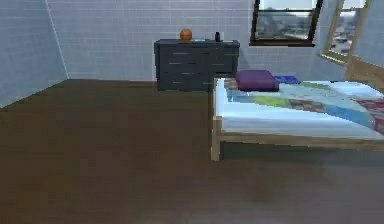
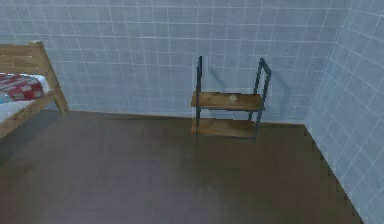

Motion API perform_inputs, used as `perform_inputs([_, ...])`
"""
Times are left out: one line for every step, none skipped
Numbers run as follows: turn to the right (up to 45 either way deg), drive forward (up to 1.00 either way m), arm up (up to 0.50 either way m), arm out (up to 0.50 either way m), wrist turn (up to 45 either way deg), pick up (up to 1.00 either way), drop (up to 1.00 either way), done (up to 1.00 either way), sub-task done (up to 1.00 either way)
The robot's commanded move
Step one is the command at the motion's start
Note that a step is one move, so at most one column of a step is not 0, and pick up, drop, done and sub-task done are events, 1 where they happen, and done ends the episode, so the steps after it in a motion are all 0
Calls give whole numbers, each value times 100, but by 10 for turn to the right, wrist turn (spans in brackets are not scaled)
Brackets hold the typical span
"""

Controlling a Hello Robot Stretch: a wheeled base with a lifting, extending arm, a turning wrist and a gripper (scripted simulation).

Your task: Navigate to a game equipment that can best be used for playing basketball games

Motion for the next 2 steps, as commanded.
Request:
perform_inputs([-30, 0, 0, 0, 0, 0, 0, 0, 0])
perform_inputs([0, 100, 0, 0, 0, 0, 0, 0, 0])
